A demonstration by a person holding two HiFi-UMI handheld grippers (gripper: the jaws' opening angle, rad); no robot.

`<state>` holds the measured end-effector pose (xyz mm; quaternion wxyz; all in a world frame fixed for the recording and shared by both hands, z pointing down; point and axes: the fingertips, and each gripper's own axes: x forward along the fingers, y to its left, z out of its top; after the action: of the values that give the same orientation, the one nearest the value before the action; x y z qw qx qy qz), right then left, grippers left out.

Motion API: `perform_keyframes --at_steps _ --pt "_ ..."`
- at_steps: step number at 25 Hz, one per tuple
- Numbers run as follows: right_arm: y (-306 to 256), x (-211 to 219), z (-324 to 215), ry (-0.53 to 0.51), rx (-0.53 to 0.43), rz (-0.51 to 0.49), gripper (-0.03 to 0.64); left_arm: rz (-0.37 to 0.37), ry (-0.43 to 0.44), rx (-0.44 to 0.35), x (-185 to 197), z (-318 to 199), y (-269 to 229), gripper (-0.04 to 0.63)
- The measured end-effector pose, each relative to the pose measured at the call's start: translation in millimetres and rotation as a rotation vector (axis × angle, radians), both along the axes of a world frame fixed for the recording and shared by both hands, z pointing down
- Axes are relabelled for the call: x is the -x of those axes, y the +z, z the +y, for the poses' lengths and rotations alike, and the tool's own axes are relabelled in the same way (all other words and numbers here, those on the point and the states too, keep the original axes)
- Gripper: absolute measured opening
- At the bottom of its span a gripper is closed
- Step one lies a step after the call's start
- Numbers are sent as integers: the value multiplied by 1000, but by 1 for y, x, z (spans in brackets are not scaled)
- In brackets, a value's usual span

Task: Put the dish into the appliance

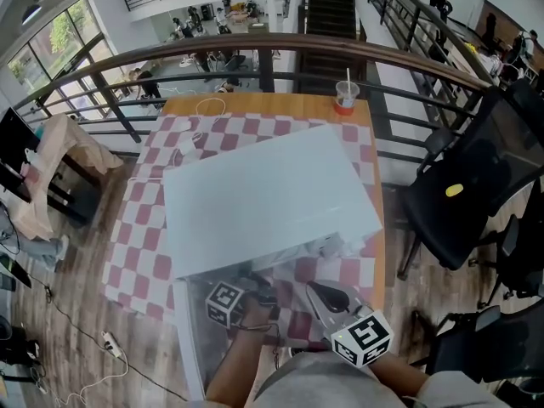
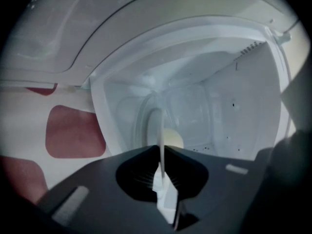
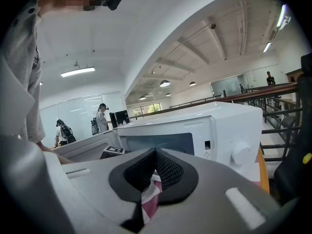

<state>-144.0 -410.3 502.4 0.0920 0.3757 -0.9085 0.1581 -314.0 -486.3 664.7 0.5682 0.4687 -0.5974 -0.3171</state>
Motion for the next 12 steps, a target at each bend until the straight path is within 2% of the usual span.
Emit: perform_keyframes --at_steps 5,9,12 --pt "-2 -3 0 10 -4 -2 0 -211 155 91 -3 -4 -4 51" --pt "-1 -3 4 14 0 -4 0 -386 331 82 -14 -5 -14 169" --pt "-1 -4 9 11 0 -8 0 -545 460 82 -28 1 -16 216"
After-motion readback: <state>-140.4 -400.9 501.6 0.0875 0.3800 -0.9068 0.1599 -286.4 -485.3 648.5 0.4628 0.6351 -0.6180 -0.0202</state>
